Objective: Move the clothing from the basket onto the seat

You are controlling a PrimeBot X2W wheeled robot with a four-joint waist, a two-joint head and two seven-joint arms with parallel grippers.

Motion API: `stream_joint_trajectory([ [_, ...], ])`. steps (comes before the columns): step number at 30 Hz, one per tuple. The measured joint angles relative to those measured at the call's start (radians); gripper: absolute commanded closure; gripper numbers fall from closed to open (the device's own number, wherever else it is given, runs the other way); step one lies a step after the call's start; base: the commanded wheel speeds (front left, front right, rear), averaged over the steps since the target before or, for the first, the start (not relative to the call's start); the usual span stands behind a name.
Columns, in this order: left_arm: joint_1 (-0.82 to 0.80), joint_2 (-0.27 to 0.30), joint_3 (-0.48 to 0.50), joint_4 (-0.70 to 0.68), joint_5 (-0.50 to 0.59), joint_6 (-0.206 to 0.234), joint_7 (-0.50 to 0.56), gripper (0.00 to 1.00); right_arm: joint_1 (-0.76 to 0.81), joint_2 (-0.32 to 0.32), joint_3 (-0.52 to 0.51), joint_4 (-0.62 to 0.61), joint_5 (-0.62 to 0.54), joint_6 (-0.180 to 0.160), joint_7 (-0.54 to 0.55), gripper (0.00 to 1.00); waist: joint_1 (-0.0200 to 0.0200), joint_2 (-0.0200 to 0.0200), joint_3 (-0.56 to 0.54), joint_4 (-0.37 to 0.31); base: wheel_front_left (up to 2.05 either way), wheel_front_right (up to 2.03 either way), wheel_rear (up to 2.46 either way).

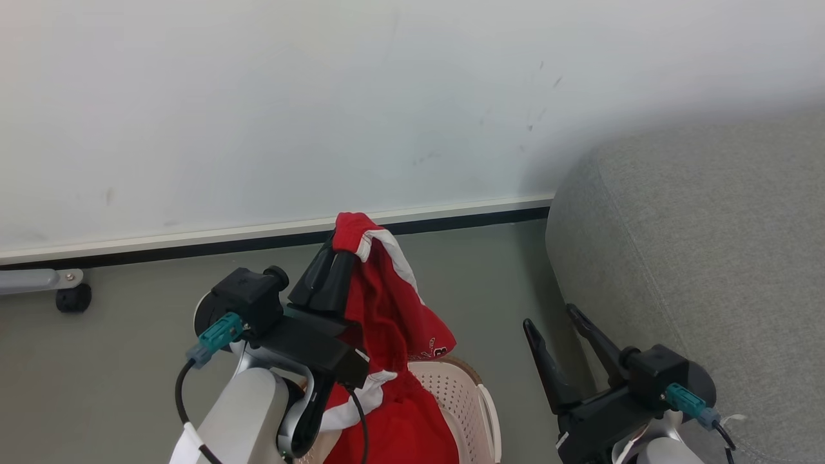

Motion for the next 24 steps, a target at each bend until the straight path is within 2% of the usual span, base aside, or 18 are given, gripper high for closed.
stream_joint_trajectory([
  [8, 0.006, 0.000, -0.005, -0.033, 0.000, 0.009, 0.021, 1.00, -0.007, 0.012, 0.040, -0.013, 0.000, 0.018, 0.010, 0.00, 0.0000, 0.0000, 0.004, 0.002, 0.00, 0.00, 0.00],
  [16, 0.010, 0.000, -0.013, -0.052, 0.000, 0.010, 0.043, 1.00, -0.074, 0.059, 0.143, -0.002, -0.001, 0.044, 0.036, 0.00, 0.0000, 0.0000, 0.007, 0.006, 0.00, 0.00, 0.00],
  [24, 0.010, -0.001, -0.038, -0.076, 0.000, 0.017, 0.060, 1.00, -0.151, 0.079, 0.228, 0.056, 0.000, 0.053, 0.051, 0.00, 0.0000, 0.0000, 0.011, 0.014, 0.00, 0.00, 0.00],
])
